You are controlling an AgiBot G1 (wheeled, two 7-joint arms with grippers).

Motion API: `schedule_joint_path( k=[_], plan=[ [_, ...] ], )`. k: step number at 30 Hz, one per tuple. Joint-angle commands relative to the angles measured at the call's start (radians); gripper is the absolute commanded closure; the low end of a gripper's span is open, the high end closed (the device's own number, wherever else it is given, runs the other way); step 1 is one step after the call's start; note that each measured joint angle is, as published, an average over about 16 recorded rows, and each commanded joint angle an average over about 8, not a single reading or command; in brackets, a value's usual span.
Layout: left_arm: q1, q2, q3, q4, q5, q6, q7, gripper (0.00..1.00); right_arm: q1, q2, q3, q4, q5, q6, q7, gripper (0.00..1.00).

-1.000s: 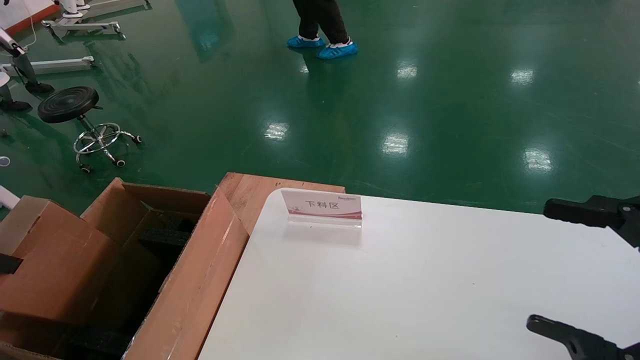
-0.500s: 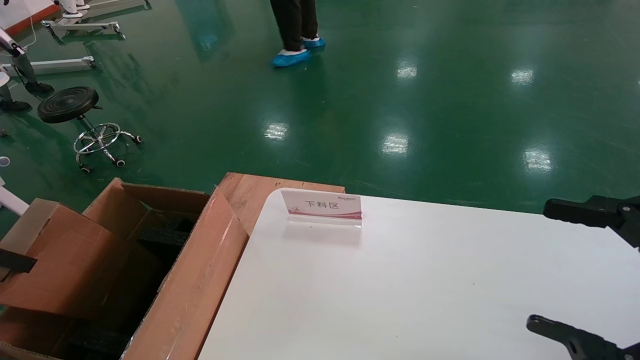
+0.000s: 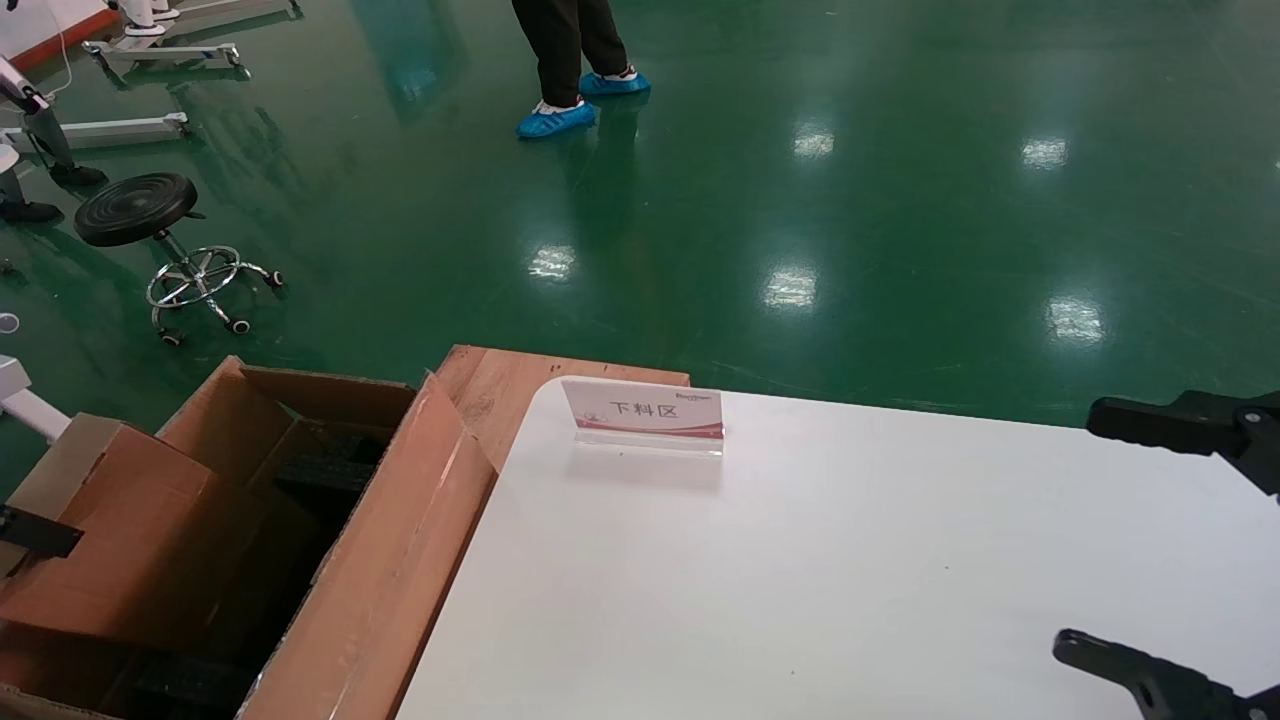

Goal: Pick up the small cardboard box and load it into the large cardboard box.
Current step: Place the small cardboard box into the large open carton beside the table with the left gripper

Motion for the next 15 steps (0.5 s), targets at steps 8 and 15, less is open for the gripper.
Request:
schedule_joint_path(
  k=[8, 15],
  plan=[
    [-0.004, -0.002, 0.001, -0.003, 0.003, 0.0, -0.001, 0.0, 0.0, 0.0, 0.0, 0.0, 0.0, 0.0, 0.0, 0.0],
    [-0.01, -0.006, 0.001, -0.008, 0.006, 0.001, -0.003, 0.0, 0.0, 0.0, 0.0, 0.0, 0.0, 0.0, 0.0, 0.0]
  ],
)
